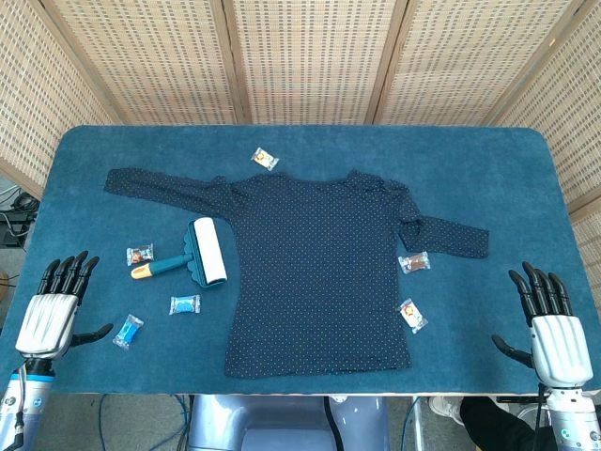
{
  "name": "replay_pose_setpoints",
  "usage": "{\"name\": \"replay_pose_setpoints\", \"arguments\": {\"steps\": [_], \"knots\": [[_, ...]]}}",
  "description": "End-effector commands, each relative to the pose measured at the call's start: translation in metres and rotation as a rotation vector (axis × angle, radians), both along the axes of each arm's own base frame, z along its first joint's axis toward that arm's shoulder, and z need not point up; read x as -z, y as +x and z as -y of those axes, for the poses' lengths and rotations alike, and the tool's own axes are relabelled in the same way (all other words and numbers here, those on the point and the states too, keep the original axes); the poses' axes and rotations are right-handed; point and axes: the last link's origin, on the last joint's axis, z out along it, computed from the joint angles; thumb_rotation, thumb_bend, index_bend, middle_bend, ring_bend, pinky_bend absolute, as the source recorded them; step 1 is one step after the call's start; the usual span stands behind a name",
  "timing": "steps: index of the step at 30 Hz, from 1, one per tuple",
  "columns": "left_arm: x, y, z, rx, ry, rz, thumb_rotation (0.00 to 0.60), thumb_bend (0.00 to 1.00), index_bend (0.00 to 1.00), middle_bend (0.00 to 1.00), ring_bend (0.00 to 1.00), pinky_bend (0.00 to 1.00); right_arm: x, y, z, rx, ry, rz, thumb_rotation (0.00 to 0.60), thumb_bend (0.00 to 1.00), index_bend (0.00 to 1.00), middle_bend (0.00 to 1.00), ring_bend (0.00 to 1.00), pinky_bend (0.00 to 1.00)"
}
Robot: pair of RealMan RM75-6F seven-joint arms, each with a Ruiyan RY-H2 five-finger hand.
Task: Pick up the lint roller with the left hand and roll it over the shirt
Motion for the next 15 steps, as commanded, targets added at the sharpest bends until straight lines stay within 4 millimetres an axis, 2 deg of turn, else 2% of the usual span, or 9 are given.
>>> {"name": "replay_pose_setpoints", "arguments": {"steps": [1, 15], "knots": [[-0.0004, 0.0010, 0.0008, 0.006, 0.003, -0.001, 0.600, 0.08, 0.00, 0.00, 0.00, 0.00, -0.0001, -0.0002, -0.0006, 0.004, 0.002, -0.003, 0.600, 0.13, 0.00, 0.00, 0.00, 0.00], [-0.0031, 0.0018, 0.0011, 0.007, 0.008, 0.003, 0.600, 0.08, 0.00, 0.00, 0.00, 0.00, 0.0011, -0.0003, 0.0004, 0.028, 0.025, -0.010, 0.600, 0.13, 0.00, 0.00, 0.00, 0.00]]}}
